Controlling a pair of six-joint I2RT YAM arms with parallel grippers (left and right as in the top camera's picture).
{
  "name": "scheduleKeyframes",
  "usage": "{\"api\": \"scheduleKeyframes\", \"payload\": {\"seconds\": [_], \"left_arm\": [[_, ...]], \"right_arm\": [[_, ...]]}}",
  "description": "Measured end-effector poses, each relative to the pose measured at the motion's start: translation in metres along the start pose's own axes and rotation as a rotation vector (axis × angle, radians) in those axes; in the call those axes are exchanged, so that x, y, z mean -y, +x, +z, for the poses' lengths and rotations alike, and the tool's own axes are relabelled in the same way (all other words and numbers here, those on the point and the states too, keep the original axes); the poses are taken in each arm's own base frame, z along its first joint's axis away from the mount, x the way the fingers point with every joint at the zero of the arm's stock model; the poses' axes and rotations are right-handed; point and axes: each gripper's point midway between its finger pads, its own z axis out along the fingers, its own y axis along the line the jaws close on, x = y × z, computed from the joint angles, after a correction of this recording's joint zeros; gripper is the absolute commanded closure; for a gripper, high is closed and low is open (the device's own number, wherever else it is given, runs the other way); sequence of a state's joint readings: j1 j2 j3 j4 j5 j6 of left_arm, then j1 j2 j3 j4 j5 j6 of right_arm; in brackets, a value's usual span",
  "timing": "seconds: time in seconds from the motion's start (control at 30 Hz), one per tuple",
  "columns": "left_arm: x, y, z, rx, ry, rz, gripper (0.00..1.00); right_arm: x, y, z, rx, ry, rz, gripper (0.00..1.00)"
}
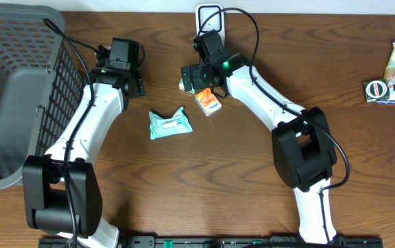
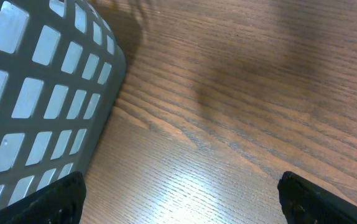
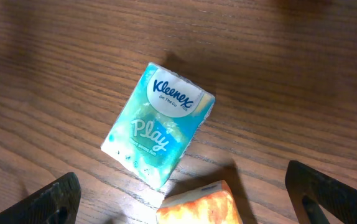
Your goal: Scan the item barcode
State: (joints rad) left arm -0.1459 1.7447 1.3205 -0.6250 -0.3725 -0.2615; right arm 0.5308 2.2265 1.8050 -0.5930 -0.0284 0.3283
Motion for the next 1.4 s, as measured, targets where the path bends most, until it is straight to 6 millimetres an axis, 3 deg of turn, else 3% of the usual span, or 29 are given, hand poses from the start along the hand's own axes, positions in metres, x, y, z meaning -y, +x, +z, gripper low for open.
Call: {"api": "scheduleKeyframes", "payload": {"seconds": [0.27, 0.83, 1.13, 1.4], "left_arm": [[0.0, 0.0, 0.0, 0.0, 0.0, 0.0, 0.02], [0.0, 0.0, 0.0, 0.0, 0.0, 0.0, 0.02], [0.0, 0.0, 0.0, 0.0, 0.0, 0.0, 0.02], [0.0, 0.0, 0.0, 0.0, 0.0, 0.0, 0.02]], "right_arm": [[0.001, 0.0, 0.0, 0.0, 0.003, 0.0, 0.01], [-0.001, -0.009, 0.0, 0.036, 0.001, -0.003, 0.28], [-0.005, -0.025, 0.002, 0.105, -0.017, 0.007, 0.3], [0.0, -0.004, 0.037, 0.051, -0.006, 0.042, 0.58]]}}
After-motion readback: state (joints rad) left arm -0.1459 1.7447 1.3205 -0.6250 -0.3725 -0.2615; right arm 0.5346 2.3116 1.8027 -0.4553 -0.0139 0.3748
